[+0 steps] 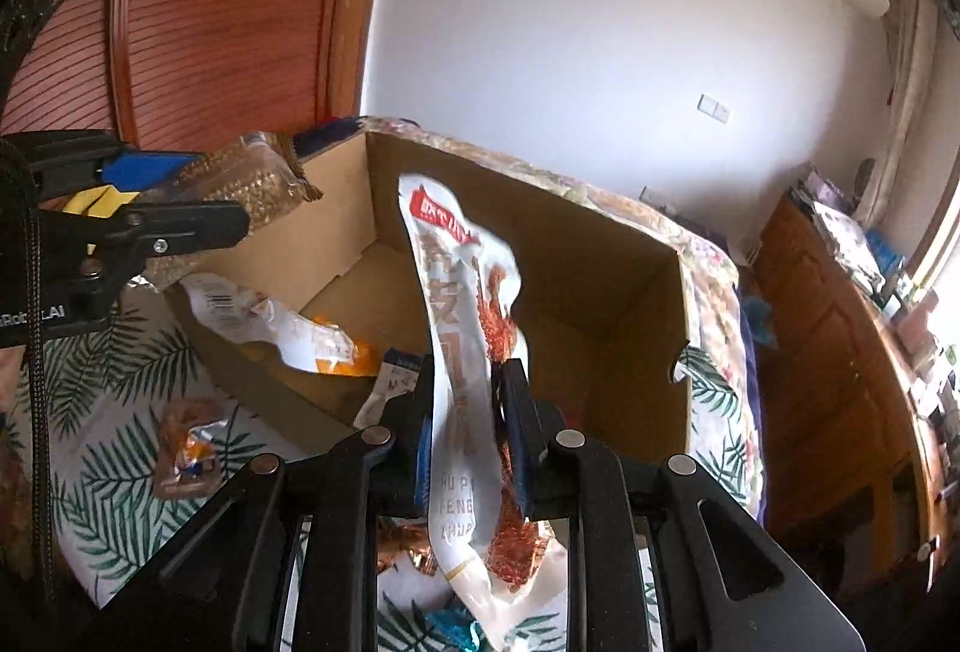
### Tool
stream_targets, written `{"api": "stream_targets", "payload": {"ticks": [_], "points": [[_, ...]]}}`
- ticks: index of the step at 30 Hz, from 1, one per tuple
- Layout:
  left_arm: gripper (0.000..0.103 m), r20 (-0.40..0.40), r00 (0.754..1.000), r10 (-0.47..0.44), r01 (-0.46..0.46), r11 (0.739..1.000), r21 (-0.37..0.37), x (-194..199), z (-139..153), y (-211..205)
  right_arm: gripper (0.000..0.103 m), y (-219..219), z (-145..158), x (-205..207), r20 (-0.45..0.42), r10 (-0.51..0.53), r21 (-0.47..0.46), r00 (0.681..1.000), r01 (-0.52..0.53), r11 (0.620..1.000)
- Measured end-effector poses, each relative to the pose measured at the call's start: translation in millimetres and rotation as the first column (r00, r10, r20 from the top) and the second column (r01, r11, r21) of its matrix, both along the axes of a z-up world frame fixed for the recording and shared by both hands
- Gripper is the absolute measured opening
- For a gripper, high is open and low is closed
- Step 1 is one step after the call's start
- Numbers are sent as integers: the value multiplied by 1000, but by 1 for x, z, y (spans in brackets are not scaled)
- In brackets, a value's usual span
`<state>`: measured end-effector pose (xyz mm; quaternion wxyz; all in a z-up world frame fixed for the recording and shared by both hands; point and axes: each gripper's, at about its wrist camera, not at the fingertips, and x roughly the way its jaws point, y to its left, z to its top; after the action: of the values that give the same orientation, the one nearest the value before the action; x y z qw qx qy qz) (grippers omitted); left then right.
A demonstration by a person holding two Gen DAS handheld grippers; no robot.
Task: Organize snacks
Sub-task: 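Carry the pouch and granola bar over the box and open both grippers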
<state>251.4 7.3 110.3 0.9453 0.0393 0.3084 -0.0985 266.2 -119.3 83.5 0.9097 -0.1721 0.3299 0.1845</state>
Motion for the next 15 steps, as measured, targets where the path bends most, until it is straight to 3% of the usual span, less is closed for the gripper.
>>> {"api": "stream_targets", "payload": {"ticks": [5,7,8,15], "points": [[53,7,1000,28,-28,1000,1,5,-6,3,23,-3,0,8,-29,-21,45,999,23,999],[58,15,999,29,-28,1000,-10,4,-5,5,41,-6,0,8,-27,-28,70,999,30,997],[59,16,999,30,-30,999,-15,4,-6,7,44,-7,0,7,-21,-34,78,999,35,996],[61,21,1000,23,-22,999,-31,-9,-9,11,44,-15,1,-13,7,-17,146,1000,16,989]]}}
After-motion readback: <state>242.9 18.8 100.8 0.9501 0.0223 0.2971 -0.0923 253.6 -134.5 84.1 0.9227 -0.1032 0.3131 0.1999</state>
